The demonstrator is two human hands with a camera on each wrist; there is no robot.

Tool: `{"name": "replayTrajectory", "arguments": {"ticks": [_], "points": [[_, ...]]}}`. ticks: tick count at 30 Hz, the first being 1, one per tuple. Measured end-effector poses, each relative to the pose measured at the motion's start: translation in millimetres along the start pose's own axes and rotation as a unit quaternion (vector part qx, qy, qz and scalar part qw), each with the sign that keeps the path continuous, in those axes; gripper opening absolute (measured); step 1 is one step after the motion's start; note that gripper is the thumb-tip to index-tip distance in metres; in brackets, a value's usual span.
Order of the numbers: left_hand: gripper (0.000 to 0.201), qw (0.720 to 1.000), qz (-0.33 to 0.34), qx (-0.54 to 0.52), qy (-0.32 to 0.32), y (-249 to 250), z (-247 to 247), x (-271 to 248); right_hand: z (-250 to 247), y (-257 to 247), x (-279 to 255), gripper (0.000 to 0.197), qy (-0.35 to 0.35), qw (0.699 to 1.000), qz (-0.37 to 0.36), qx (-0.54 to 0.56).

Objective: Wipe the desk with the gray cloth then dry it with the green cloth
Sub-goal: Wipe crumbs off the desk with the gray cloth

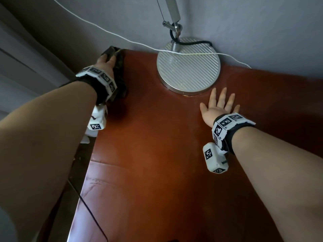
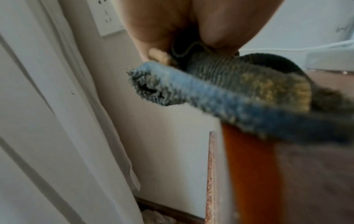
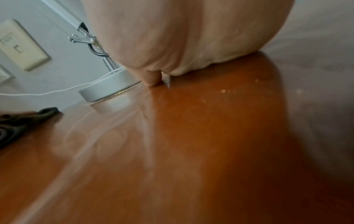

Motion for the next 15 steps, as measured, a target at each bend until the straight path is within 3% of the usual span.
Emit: {"name": "replayTrajectory", "arguments": {"ticks": [2, 4, 6, 8, 10, 15], "points": [[0.066, 0.999, 0.002, -0.036, 0.038, -6, -11, -3, 0, 0, 0, 0.064, -0.002, 1.0, -0.002, -0.007], [0.061, 0.995, 0.051, -0.045, 0.073, 13, -18, -13, 0, 0, 0, 0.064, -0.009, 1.0, 0.0, -0.007], [0.064, 0.99, 0.131, -0.024, 0.04, 51, -5, -31, -1, -1, 0, 0.064, -0.016, 1.0, 0.001, -0.011], [0.066, 0.983, 0.178, 0.002, -0.033, 82, 23, -46, -1, -1, 1, 0.064, -0.022, 1.0, 0.002, -0.015], [0.072, 0.983, 0.168, 0.031, -0.066, 93, 41, -42, -1, 0, 0, 0.064, -0.026, 1.0, 0.005, -0.016], [0.073, 0.99, 0.126, 0.039, -0.043, 104, 30, -11, 1, 0, 1, 0.064, -0.03, 0.999, 0.01, -0.015]]}}
Point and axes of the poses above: each hand's wrist, its own x-axis towards the middle knuckle, its own z-axis out of the palm, y = z × x, the point moved 10 cm from there along x, towards the middle knuckle, and after that the axes turned 10 degrees about y, right-handed, at the moved point
